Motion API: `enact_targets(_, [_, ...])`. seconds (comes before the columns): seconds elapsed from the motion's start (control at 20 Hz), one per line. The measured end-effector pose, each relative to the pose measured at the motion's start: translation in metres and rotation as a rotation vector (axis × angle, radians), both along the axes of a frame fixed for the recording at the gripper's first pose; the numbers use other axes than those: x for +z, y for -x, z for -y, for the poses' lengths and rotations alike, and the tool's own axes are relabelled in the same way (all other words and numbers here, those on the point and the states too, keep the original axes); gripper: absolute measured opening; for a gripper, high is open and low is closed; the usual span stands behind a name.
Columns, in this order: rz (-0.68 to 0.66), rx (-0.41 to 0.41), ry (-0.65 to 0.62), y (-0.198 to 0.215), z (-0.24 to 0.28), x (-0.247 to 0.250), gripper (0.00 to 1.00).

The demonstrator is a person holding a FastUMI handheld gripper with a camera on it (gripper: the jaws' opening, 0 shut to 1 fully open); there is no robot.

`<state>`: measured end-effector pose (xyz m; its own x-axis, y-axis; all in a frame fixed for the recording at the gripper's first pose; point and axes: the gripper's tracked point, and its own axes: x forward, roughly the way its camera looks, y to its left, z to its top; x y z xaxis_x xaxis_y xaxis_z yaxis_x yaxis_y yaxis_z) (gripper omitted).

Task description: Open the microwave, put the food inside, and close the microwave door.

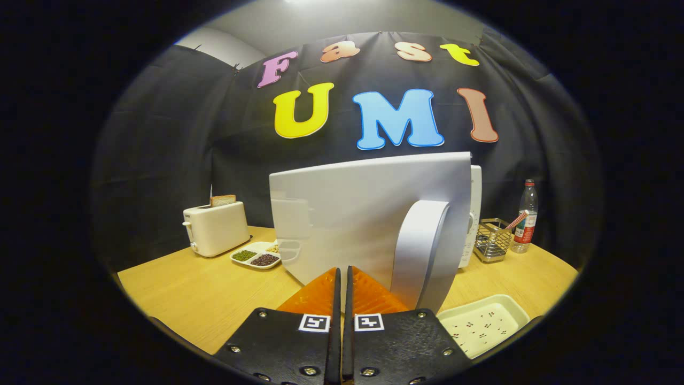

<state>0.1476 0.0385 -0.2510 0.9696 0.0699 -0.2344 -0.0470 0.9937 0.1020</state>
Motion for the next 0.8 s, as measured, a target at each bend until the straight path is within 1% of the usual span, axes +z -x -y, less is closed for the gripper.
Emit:
enact_targets(0.15, [0.008,-0.056,0.037,-0.014,0.022,0.001,0.02])
enact_targets(0.35, [0.015,-0.11,0.08,-0.038,0.043,0.001,0.02])
enact_targets(0.5, [0.016,-0.143,0.122,-0.059,0.055,-0.002,0.02])
enact_targets(0.8, [0.026,-0.212,0.153,-0.092,0.077,-0.01,0.02])
